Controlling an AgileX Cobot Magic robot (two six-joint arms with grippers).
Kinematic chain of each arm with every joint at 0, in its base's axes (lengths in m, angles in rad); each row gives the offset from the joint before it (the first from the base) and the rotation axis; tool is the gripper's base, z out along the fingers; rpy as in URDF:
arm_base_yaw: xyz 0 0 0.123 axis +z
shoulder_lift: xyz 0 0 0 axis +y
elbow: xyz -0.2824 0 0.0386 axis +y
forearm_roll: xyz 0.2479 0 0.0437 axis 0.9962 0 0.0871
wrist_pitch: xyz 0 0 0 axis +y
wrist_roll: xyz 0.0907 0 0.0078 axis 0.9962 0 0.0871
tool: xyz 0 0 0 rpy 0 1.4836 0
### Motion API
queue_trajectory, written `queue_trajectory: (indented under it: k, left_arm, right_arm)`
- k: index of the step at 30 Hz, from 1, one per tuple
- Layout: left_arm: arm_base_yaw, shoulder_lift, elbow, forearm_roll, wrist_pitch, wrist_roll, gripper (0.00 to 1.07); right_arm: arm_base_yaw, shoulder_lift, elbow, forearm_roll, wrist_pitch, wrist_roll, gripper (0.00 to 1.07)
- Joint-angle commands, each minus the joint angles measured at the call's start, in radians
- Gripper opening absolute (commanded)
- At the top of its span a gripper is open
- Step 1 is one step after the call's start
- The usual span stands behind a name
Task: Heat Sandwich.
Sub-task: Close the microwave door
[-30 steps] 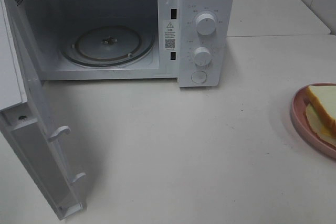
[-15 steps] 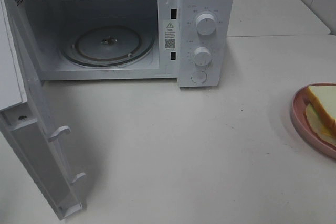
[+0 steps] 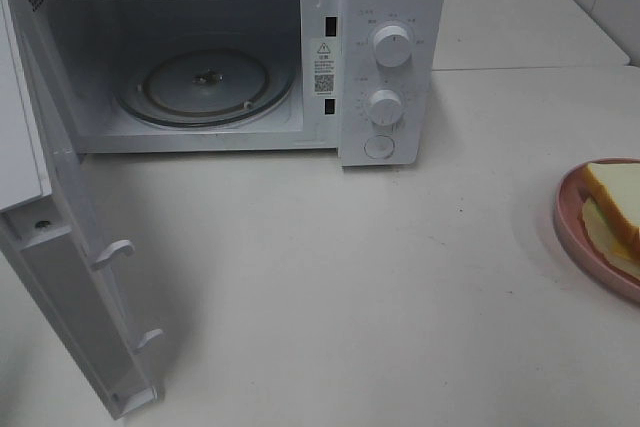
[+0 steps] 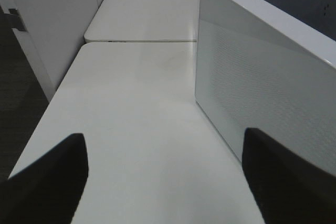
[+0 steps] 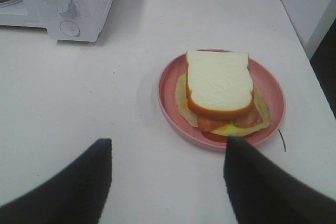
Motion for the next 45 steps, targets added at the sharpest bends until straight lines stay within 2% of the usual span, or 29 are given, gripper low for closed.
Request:
queue_trajectory:
  k: [1, 8, 9, 10, 13, 14, 15, 18, 19, 22, 33, 45]
  left_arm:
    - [-0.003, 0.029, 0.026, -0.024, -0.085, -0.008, 0.74]
    - [-0.003, 0.137, 0.059, -0.081, -0.221, -0.008, 0.56]
    - [-0.003, 0.173, 0.059, -0.083, -0.248, -0.008, 0.48]
    - [-0.003, 0.173, 0.059, -0.083, -0.248, -0.008, 0.48]
    - [-0.003, 0.229, 0.059, -0.083, -0.287, -0.008, 0.34]
    - [-0.003, 0.269, 0.059, -0.083, -0.315, -0.008, 0.25]
    - [-0.003, 0.269, 0.059, -0.083, -0.315, -0.008, 0.25]
    - [-0.003, 0.366, 0.059, -0.083, -0.362, -0.008, 0.09]
    - [-0.003, 0.366, 0.059, -0.083, -0.362, -0.008, 0.09]
    - [-0.003, 0.452, 0.059, -0.084, -0.424, -0.008, 0.0]
    - [-0.012, 0.619, 0.059, -0.112, -0.57, -0.008, 0.0]
    - [-0.209, 0.805, 0.059, -0.091, -0.791, -0.001, 0.0]
  right_arm:
    - [-0.003, -0.025, 0.001, 0.0, -0.012, -0.001, 0.61]
    - [-0.003, -0.025, 0.001, 0.0, -0.012, 0.001, 0.61]
    - [-0.003, -0.025, 0.001, 0.0, -0.012, 0.001, 0.61]
    - [-0.003, -0.025, 0.001, 0.0, -0.012, 0.001, 0.61]
    - [-0.003, -0.025, 0.001, 0.0, -0.012, 0.001, 0.61]
    - [-0.003, -0.025, 0.001, 0.0, -0.012, 0.001, 0.61]
    - [-0.003, -0.025, 0.001, 0.0, -0.012, 0.001, 0.61]
    - [-0.003, -0.025, 0.001, 0.0, -0.012, 0.001, 0.61]
    - [-0.003, -0.025, 0.001, 0.0, -0.012, 0.001, 0.61]
    - [-0.003, -0.025, 0.001, 0.0, -0.012, 0.001, 0.61]
    - [-0.003, -0.025, 0.001, 0.0, -0.012, 0.001, 0.61]
    - [-0.003, -0.025, 0.001, 0.0, -0.012, 0.001, 0.61]
